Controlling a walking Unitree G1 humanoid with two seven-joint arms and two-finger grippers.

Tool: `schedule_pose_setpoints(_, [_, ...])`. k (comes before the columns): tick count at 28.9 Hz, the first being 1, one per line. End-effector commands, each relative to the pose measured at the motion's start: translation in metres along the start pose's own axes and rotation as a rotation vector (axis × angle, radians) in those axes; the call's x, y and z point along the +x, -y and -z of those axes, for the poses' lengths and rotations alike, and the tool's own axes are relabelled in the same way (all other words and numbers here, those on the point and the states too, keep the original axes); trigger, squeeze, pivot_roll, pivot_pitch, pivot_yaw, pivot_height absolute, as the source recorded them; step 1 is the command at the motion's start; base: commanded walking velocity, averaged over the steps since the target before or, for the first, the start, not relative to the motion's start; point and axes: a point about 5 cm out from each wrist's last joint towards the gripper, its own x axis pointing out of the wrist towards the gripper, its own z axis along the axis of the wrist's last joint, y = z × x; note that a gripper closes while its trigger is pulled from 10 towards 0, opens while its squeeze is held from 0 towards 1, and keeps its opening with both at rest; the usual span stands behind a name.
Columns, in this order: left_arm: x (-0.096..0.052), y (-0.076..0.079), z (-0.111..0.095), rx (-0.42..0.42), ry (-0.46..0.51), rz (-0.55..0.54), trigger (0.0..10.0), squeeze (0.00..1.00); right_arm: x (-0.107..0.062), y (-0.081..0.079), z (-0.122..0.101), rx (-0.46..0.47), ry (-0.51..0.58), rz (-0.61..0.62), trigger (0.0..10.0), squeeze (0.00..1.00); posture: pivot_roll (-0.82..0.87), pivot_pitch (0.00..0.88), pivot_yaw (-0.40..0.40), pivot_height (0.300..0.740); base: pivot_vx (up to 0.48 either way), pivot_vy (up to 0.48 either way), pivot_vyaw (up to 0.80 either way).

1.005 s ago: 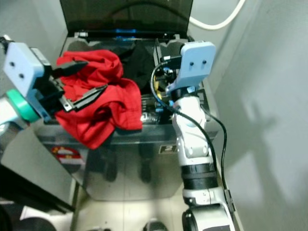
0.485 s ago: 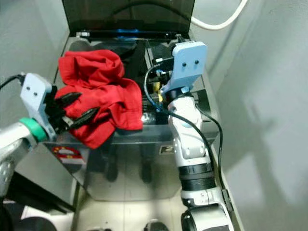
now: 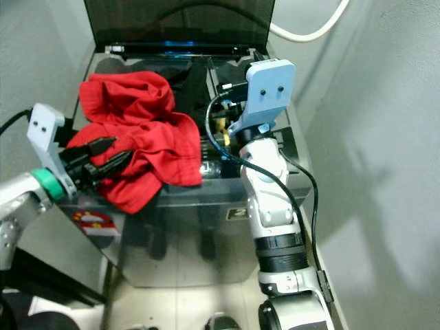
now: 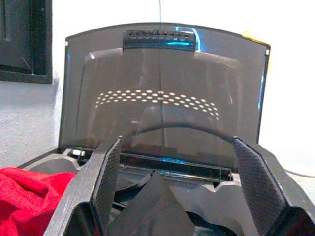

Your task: Clothes washing

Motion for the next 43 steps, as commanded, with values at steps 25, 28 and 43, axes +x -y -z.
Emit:
schedule_pose_setpoints(25, [0.072,-0.002,-0.023,0.654,0.034,-0.251,10.0,0.00,0.001,-0.002,-0.002,0.007,0.010,-0.004,10.0,0.00,-0.03,0.034,0.023,0.726,0.000,0.000,0.00])
schedule_pose_setpoints(28, [0.109,0.006,-0.064,0.727,0.172,-0.261,10.0,0.00,0.002,-0.005,-0.007,0.007,0.026,-0.005,10.0,0.00,-0.08,0.046,0.033,0.726,0.000,0.000,0.00])
schedule_pose_setpoints(43, [0.138,0.004,-0.149,0.949,0.338,-0.405,10.0,0.00,-0.008,0.005,-0.011,-0.010,0.028,0.058,10.0,0.00,-0.10,0.083,0.063,0.726,0.000,0.000,0.00])
